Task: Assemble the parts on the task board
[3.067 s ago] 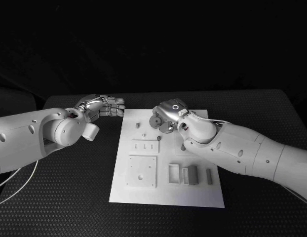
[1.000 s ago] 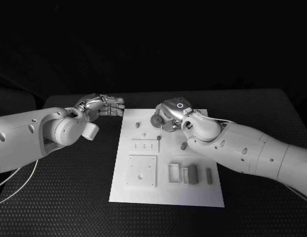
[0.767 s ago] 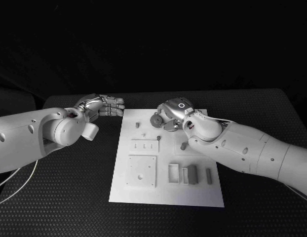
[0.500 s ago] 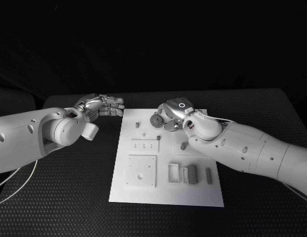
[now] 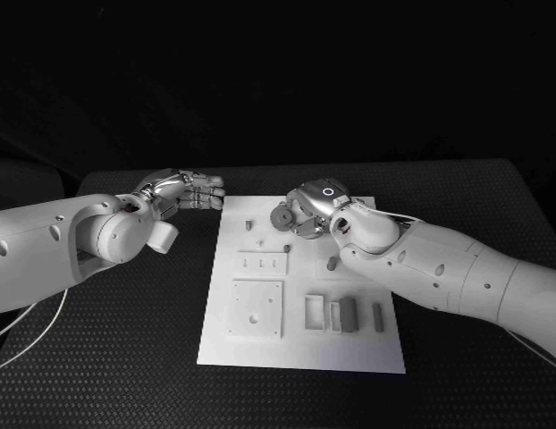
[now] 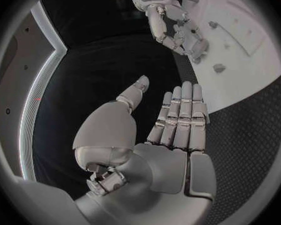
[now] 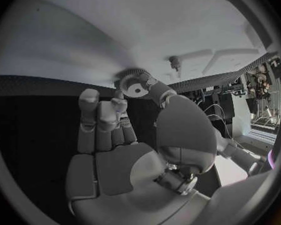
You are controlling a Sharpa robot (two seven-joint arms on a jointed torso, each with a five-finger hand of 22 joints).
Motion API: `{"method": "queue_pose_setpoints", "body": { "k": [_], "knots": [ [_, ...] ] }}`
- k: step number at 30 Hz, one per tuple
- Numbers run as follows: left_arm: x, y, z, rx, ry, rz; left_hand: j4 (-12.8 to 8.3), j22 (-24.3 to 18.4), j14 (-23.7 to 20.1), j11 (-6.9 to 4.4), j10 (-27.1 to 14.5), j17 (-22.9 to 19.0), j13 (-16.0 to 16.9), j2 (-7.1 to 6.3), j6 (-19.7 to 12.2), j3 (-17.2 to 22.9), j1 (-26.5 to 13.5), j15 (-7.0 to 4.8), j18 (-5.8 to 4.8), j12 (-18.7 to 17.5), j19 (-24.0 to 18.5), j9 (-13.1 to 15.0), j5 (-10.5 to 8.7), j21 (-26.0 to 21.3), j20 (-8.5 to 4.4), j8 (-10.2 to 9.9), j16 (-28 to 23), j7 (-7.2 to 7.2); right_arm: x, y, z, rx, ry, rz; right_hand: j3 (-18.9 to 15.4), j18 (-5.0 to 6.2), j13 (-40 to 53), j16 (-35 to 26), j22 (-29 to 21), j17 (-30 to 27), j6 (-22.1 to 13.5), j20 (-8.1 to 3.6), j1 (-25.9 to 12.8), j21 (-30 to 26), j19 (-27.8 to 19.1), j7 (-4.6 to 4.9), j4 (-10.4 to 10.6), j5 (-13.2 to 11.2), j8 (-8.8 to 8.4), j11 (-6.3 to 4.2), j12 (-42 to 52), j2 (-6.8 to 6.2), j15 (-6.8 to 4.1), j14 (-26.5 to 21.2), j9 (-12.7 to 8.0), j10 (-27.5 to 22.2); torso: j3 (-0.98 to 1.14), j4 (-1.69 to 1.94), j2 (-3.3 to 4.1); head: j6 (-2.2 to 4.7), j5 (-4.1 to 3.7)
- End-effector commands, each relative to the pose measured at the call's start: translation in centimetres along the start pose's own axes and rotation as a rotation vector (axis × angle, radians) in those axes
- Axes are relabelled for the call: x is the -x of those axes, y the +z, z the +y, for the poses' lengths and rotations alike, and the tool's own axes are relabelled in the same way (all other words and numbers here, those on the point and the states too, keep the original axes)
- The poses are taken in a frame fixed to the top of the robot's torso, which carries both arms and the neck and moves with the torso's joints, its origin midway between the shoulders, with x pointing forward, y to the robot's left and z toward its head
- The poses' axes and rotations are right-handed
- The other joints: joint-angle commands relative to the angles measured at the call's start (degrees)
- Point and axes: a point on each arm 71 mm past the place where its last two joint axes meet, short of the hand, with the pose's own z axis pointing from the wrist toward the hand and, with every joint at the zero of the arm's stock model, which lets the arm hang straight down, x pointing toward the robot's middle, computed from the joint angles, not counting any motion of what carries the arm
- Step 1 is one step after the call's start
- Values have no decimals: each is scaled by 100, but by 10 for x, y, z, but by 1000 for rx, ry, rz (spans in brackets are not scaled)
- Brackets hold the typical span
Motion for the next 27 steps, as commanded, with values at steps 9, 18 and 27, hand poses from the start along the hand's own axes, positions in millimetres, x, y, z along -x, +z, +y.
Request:
{"method": "queue_pose_setpoints", "body": {
  "k": [9,18,27],
  "knots": [
    [-2,0,-1,-6,0,8,-3,-6,38,10,-18,10,9,6,-54,-5,5,17,-62,-31,25,-7,19,-30,-14,-21,-29,57,-2,1,3,17,10,22,-5,394,1,-3,107,10,-51,-24,65,-30,12,131,51,14,55,8,9,113,1,-26,-6,-25,-1,-2,-1,-20,14],
    [-1,0,-1,-6,0,6,-3,-7,39,10,-18,12,9,6,-60,-6,-2,17,-62,-32,25,-8,19,-30,-15,-24,-32,59,-1,1,4,7,13,13,-35,394,3,2,113,14,24,-20,80,-22,3,109,47,9,96,-14,19,156,-18,-27,0,-26,3,-5,1,-26,13],
    [-1,0,-1,-6,0,6,-6,-7,40,10,-19,14,10,6,-63,-5,-2,16,-61,-34,25,-8,20,-30,-17,-25,-34,60,1,1,5,-1,11,-8,-58,394,1,2,112,14,24,-16,42,-19,3,106,82,10,95,-18,19,134,-24,-26,-7,-25,2,0,-2,-21,9]
  ]
}}
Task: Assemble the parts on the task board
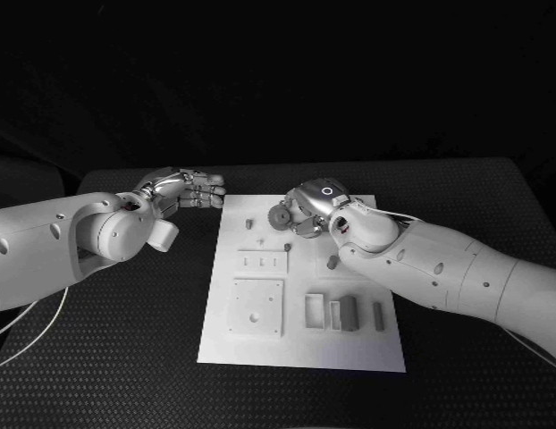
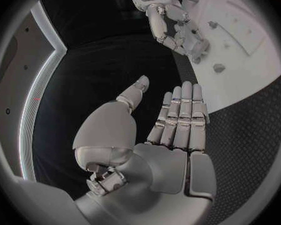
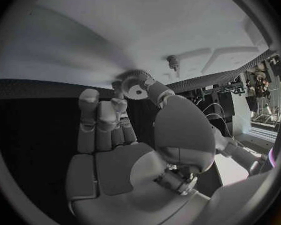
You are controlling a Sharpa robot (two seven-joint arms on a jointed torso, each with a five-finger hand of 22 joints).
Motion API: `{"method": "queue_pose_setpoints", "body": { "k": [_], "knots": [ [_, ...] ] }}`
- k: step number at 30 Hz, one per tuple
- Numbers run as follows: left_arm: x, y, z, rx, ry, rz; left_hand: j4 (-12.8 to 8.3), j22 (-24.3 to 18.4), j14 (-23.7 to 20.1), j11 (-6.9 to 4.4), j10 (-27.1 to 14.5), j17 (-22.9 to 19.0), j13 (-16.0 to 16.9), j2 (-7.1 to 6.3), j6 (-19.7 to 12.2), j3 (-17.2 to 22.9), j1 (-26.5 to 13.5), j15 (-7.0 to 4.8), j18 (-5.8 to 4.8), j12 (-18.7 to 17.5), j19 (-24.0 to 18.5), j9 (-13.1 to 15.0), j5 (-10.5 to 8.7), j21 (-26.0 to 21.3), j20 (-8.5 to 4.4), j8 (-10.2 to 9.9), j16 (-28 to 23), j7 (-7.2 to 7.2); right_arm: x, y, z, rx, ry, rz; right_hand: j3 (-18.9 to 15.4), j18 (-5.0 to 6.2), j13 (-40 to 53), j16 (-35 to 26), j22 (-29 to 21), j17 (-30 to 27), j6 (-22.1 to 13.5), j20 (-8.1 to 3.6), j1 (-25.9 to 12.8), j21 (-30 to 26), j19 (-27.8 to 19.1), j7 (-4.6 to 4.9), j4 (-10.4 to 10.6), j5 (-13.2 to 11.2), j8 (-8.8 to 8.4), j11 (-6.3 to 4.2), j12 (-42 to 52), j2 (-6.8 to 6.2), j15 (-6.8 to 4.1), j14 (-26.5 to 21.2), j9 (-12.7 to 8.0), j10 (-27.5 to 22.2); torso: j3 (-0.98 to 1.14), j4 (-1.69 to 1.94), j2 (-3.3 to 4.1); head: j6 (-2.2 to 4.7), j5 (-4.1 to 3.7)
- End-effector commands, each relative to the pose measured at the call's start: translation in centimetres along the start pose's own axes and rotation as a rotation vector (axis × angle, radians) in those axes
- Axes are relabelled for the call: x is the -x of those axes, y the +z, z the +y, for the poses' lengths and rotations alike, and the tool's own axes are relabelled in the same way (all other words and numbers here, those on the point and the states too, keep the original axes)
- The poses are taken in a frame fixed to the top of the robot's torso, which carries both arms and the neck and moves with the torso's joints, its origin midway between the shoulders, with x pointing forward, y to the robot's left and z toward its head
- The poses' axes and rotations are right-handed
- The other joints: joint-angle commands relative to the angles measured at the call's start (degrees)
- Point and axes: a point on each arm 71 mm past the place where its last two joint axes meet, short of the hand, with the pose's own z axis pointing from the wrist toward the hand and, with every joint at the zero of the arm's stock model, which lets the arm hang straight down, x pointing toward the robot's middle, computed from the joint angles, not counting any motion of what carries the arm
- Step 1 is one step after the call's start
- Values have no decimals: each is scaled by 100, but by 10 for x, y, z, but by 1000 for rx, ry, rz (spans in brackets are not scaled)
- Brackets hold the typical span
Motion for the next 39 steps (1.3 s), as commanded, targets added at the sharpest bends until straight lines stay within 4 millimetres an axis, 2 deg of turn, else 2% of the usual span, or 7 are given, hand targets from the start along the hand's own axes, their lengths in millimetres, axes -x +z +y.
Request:
{"method": "queue_pose_setpoints", "body": {
  "k": [1,10,17,39],
  "knots": [
    [-1,0,-1,-7,0,6,-7,-8,40,10,-19,10,6,6,-43,-4,-1,16,-60,-34,25,-9,20,-31,-17,-25,-34,39,1,0,1,-3,-4,-14,-5,394,0,2,111,9,13,-26,-43,-18,13,93,31,11,21,-18,30,-2,-24,-26,-7,-25,1,4,-4,4,-4],
    [-1,0,-1,-6,0,5,-12,-8,41,10,-23,12,6,1,-48,-2,5,15,-60,-37,24,-10,20,-31,-18,-26,-37,40,2,-1,1,2,-3,-12,-25,394,-7,-6,106,7,-52,-26,-62,-25,2,107,61,14,-17,-6,21,-97,-15,-36,-34,-39,-1,-3,-4,11,0],
    [-1,0,-1,-5,1,4,-14,-8,41,11,-24,13,6,-1,-50,-1,8,15,-59,-38,24,-10,19,-31,-18,-26,-38,41,3,-2,3,8,2,-26,-32,394,-7,-12,102,11,-274,-23,-32,-40,-15,176,85,15,-142,59,21,-177,46,-60,-110,-79,1,4,-2,9,-1],
    [-1,0,-1,-4,1,5,-15,-9,42,13,-27,19,7,-11,-68,2,17,15,-60,-42,23,-13,19,-31,-18,-33,-45,47,7,-2,8,24,11,-65,-97,394,-8,-15,102,15,-395,-10,-54,-54,-36,224,113,8,-208,106,28,-254,92,-82,-173,-116,-5,3,-4,15,-3]
  ]
}}
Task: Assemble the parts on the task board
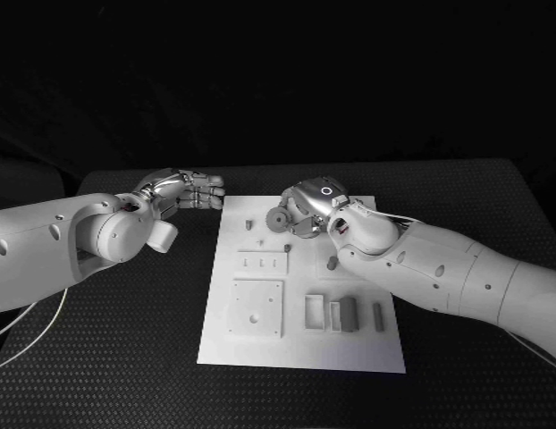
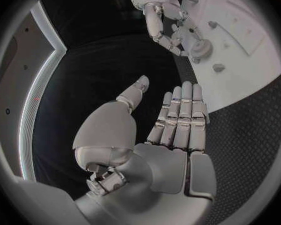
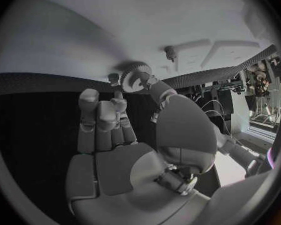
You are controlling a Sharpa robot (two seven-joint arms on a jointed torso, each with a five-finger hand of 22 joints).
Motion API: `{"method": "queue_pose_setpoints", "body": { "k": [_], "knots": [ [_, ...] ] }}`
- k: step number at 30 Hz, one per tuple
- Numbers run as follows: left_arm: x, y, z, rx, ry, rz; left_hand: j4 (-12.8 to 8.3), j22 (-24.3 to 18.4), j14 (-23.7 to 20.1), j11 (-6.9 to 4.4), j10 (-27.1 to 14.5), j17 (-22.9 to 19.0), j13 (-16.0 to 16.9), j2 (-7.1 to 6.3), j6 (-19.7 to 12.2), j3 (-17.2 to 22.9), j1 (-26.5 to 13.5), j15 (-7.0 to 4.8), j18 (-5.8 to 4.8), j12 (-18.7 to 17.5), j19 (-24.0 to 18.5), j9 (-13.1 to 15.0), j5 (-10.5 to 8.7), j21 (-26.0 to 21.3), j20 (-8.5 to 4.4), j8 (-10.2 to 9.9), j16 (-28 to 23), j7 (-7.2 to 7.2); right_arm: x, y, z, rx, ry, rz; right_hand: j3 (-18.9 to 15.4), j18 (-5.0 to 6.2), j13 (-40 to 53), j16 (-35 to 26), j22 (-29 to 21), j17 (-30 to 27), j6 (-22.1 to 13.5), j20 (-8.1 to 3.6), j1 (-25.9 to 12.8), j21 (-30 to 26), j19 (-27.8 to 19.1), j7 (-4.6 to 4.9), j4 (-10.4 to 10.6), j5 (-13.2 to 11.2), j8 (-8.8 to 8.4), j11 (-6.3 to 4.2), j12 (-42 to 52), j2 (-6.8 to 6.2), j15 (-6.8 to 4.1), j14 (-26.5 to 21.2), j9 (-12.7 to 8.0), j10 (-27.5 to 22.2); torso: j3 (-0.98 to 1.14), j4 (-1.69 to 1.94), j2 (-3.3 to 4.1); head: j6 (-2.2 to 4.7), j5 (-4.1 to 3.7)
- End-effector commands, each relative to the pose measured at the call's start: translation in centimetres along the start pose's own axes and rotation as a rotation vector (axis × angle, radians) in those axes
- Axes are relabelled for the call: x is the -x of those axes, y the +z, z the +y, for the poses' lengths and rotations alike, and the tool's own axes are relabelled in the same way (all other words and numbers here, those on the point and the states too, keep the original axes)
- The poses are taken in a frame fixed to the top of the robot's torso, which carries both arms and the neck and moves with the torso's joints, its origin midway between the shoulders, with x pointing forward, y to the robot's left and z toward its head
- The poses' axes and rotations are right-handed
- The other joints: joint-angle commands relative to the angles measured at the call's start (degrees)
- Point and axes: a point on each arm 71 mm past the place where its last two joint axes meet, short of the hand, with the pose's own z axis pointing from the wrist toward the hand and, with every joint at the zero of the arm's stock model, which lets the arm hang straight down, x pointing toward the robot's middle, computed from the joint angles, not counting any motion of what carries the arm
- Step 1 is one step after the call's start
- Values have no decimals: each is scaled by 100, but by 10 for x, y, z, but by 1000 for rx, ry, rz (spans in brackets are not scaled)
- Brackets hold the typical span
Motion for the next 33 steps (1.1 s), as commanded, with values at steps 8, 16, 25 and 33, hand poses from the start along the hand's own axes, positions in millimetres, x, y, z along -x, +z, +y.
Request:
{"method": "queue_pose_setpoints", "body": {
  "k": [8,16,25,33],
  "knots": [
    [-1,0,-1,-6,1,6,-14,-9,43,13,-27,11,10,-12,-52,2,18,15,-60,-21,23,-9,19,-31,-17,-35,-25,70,2,0,6,29,-2,-13,-88,394,-9,-21,103,12,-375,-30,-9,-47,-37,251,-7,11,-99,60,34,-73,57,-42,-66,-72,-3,-1,0,1,4],
    [-1,0,-1,-6,1,5,-13,-9,43,13,-27,12,10,-13,-59,2,19,15,-60,-21,23,-10,19,-31,-17,-38,-26,73,2,-1,9,37,-2,-5,-119,394,-7,-24,104,14,-441,-19,-13,-56,-57,274,-23,12,-134,83,39,-76,79,-64,-102,-99,-2,1,0,-2,13],
    [-1,0,-1,-5,1,7,-12,-9,44,15,-30,15,10,-19,-72,0,17,16,-61,-24,23,-13,19,-31,-16,-43,-29,78,0,1,10,38,-7,13,-144,394,0,-21,106,21,-494,0,-30,-71,-91,307,-14,17,-154,117,55,-79,115,-103,-142,-150,-2,-3,1,-10,13],
    [-3,1,-1,-4,0,13,-10,-9,45,15,-29,16,11,-16,-72,1,15,16,-61,-24,23,-12,19,-31,-16,-42,-31,80,-9,2,9,29,-25,32,-136,394,3,-19,107,24,-567,6,8,-74,-102,321,-30,18,-187,130,65,-79,125,-121,-174,-179,-6,10,1,-8,5]
  ]
}}
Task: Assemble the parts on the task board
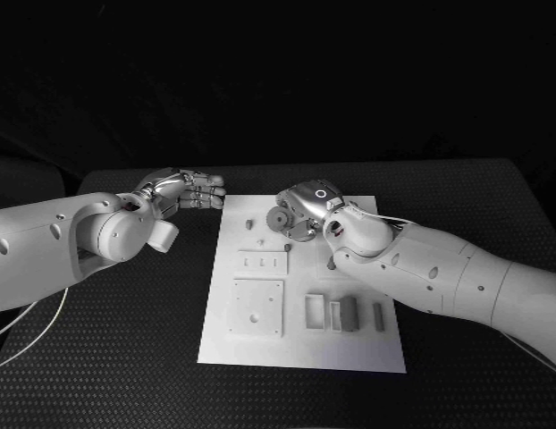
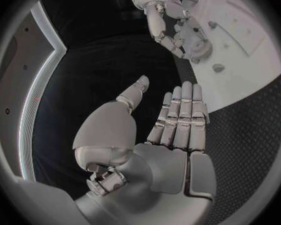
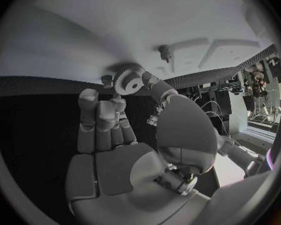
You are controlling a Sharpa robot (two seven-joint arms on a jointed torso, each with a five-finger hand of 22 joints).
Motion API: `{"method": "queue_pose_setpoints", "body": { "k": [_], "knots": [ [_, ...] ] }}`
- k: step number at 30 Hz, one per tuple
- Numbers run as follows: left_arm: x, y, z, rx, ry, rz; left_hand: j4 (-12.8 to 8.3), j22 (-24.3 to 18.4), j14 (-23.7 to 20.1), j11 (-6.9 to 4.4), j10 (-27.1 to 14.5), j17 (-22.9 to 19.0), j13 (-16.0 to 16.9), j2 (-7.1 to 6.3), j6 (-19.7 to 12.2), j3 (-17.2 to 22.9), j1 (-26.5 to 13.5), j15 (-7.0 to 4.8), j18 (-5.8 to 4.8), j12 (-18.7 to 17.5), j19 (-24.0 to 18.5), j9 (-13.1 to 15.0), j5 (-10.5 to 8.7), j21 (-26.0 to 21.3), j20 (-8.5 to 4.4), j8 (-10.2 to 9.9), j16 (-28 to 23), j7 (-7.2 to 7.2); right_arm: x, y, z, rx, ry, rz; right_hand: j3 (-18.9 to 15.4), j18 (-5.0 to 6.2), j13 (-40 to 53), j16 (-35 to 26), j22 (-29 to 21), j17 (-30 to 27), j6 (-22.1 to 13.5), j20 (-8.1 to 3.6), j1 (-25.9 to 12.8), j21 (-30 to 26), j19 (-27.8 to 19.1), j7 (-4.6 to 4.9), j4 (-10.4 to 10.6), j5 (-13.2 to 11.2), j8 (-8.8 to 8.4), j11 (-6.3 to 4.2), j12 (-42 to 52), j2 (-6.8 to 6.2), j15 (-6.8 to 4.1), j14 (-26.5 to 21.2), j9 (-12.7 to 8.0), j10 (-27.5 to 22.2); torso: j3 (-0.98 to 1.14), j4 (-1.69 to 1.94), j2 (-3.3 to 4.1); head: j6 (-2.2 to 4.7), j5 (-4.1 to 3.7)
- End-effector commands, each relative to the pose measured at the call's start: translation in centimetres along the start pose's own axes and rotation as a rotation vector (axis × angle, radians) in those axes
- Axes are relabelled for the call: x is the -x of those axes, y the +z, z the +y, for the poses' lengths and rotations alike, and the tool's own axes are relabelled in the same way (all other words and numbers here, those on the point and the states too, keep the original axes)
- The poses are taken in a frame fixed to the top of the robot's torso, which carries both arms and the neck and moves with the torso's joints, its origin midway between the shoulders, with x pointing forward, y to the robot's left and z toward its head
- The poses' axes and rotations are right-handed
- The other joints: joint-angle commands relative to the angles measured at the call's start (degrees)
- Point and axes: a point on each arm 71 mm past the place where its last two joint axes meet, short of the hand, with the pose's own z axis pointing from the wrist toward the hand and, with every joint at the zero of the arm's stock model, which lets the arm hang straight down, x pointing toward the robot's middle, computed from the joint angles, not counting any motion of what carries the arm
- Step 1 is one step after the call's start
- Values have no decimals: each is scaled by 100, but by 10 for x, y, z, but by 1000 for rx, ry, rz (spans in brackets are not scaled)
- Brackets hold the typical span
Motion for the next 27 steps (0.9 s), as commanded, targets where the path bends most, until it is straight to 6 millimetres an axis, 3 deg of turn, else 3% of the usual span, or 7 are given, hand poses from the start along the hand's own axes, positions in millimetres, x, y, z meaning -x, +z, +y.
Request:
{"method": "queue_pose_setpoints", "body": {
  "k": [1,8,17,25,27],
  "knots": [
    [-2,1,-1,-6,0,12,-10,-10,30,15,-29,7,7,-16,-31,1,15,1,-61,-24,23,-8,19,-30,-16,-19,-31,80,-3,0,0,10,-21,15,-17,395,3,-18,107,8,-273,-22,34,-29,-30,253,-21,19,-24,-1,20,-10,23,-18,-6,-47,-1,13,1,-3,-5],
    [-1,0,-1,-5,0,9,-8,-10,28,16,-30,8,8,-17,-32,-1,9,2,-62,-26,22,-7,19,-31,-15,-19,-34,81,-3,0,0,12,-21,18,-3,395,5,-16,107,9,-272,-20,57,-28,-30,256,-25,21,-21,3,26,-6,28,-22,-11,-53,2,-5,2,-8,1],
    [-1,0,-1,-3,0,8,-5,-11,27,17,-31,9,8,-16,-36,-4,1,3,-63,-27,20,-7,19,-32,-14,-19,-38,83,-3,0,0,6,-20,10,53,395,8,-4,107,11,-224,-16,96,-21,-15,252,18,24,16,0,49,11,26,-19,-13,-53,2,5,3,-19,2],
    [-1,0,-1,-2,0,8,-3,-11,26,18,-34,11,8,-14,-41,-5,-6,4,-63,-29,20,-8,19,-32,-13,-20,-40,84,-3,1,0,-3,-21,-4,154,395,-9,16,113,3,67,-27,188,15,31,169,126,16,210,-78,90,88,-46,28,47,5,2,0,1,-23,5],
    [-1,0,-1,-2,0,9,-4,-11,26,18,-35,11,8,-14,-42,-5,-7,4,-63,-30,20,-8,19,-32,-13,-20,-41,85,-3,1,-1,-4,-23,-4,171,395,-18,15,115,-2,159,-37,261,25,37,136,104,15,274,-109,93,158,-76,40,77,22,1,-2,1,-21,4]
  ]
}}
